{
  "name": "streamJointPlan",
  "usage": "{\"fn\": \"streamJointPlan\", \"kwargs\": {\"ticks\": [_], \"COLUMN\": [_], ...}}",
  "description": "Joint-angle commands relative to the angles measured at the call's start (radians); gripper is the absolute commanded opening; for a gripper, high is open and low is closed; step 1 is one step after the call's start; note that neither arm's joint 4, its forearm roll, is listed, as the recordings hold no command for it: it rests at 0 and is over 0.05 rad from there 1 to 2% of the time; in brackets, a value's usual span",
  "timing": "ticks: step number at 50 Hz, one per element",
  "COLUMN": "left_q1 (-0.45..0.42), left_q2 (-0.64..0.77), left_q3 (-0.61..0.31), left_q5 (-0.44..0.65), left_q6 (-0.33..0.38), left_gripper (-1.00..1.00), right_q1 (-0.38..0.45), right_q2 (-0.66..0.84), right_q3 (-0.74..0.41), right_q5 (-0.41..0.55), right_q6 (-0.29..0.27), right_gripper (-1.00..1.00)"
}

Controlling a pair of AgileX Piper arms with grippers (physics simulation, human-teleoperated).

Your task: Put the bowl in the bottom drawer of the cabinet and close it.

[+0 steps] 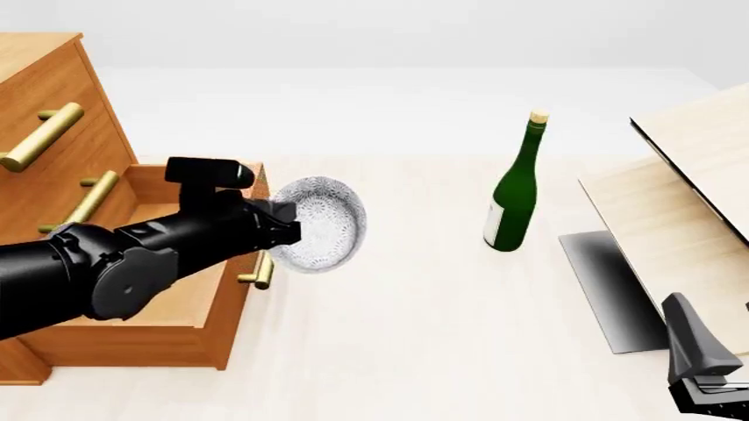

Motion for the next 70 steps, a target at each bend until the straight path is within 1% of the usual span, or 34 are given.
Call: {"fn": "streamJointPlan", "kwargs": {"ticks": [1,26,44,56,70], "left_q1": [0.03,0.101,0.154,0.174,0.233], "left_q2": [-0.037,-0.098,-0.156,-0.191,-0.235], "left_q3": [0.005,0.021,0.037,0.043,0.062], "left_q5": [0.012,0.039,0.071,0.096,0.12], "left_q6": [-0.008,0.009,0.008,0.008,0.019], "left_gripper": [-1.0,-1.0,-1.0,-1.0,-1.0], "right_q1": [0.0,0.0,0.0,0.0,0.0], "right_q2": [0.0,0.0,0.0,0.0,0.0], "right_q3": [0.0,0.0,0.0,0.0,0.0], "right_q5": [0.0,0.0,0.0,0.0,0.0], "right_q6": [0.0,0.0,0.0,0.0,0.0], "right_gripper": [1.0,1.0,1.0,1.0,1.0]}}
